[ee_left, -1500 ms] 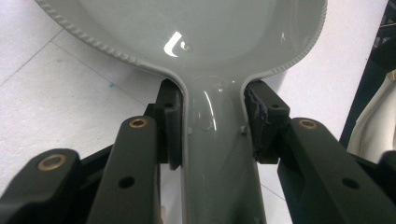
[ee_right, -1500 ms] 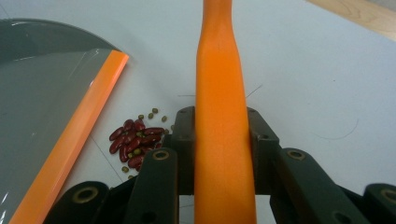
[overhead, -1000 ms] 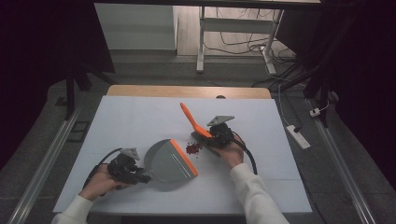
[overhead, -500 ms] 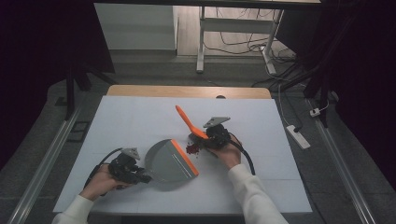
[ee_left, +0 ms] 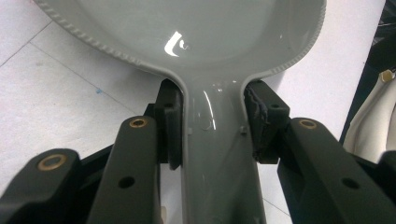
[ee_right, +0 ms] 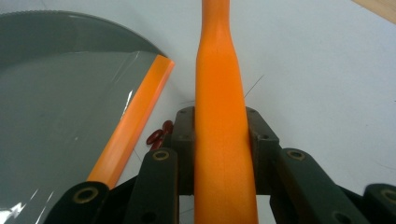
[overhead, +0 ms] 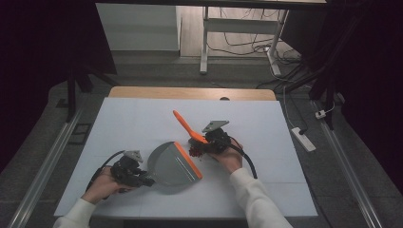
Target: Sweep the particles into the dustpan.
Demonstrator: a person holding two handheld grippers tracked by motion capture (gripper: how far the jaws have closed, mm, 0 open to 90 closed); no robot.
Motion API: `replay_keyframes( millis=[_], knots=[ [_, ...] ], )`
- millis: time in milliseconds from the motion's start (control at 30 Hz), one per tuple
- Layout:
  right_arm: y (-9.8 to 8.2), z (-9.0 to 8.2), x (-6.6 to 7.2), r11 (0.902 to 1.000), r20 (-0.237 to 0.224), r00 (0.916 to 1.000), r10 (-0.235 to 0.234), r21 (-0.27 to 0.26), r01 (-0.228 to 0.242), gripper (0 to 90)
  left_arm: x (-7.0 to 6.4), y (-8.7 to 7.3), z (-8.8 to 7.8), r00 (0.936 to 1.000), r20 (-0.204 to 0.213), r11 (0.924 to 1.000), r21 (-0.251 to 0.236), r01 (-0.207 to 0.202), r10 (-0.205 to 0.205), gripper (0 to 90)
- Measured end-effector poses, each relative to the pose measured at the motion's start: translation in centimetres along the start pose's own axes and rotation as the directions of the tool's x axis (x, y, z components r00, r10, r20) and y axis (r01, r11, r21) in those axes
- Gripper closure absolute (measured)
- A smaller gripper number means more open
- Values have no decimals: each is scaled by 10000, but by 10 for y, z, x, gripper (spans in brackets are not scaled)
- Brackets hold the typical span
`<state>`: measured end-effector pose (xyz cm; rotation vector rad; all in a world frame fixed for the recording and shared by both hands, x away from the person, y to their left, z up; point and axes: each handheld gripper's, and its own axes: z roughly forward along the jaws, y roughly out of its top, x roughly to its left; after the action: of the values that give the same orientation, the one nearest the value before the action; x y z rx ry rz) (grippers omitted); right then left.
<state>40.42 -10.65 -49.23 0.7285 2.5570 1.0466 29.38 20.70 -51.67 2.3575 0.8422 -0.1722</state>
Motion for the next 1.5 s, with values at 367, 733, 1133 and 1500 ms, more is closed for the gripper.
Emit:
replay_keyframes(
  millis=[367,733,1133,1500],
  knots=[
    [5,4,13,9994,-311,9989,-353,33,355,700,0,0,1,10000,12,10000,5,8,-8,621],
    [8,8,25,9988,-491,9976,-483,-29,482,700,0,0,1,10000,25,10000,49,-26,26,621],
    [13,9,38,9987,-1340,9904,-334,-422,279,700,0,0,1,10000,32,10000,32,16,-16,620],
    [22,-5,42,9923,-1377,9888,-573,-1171,412,700,0,0,2,10000,42,10000,36,-1,1,620]
  ],
)
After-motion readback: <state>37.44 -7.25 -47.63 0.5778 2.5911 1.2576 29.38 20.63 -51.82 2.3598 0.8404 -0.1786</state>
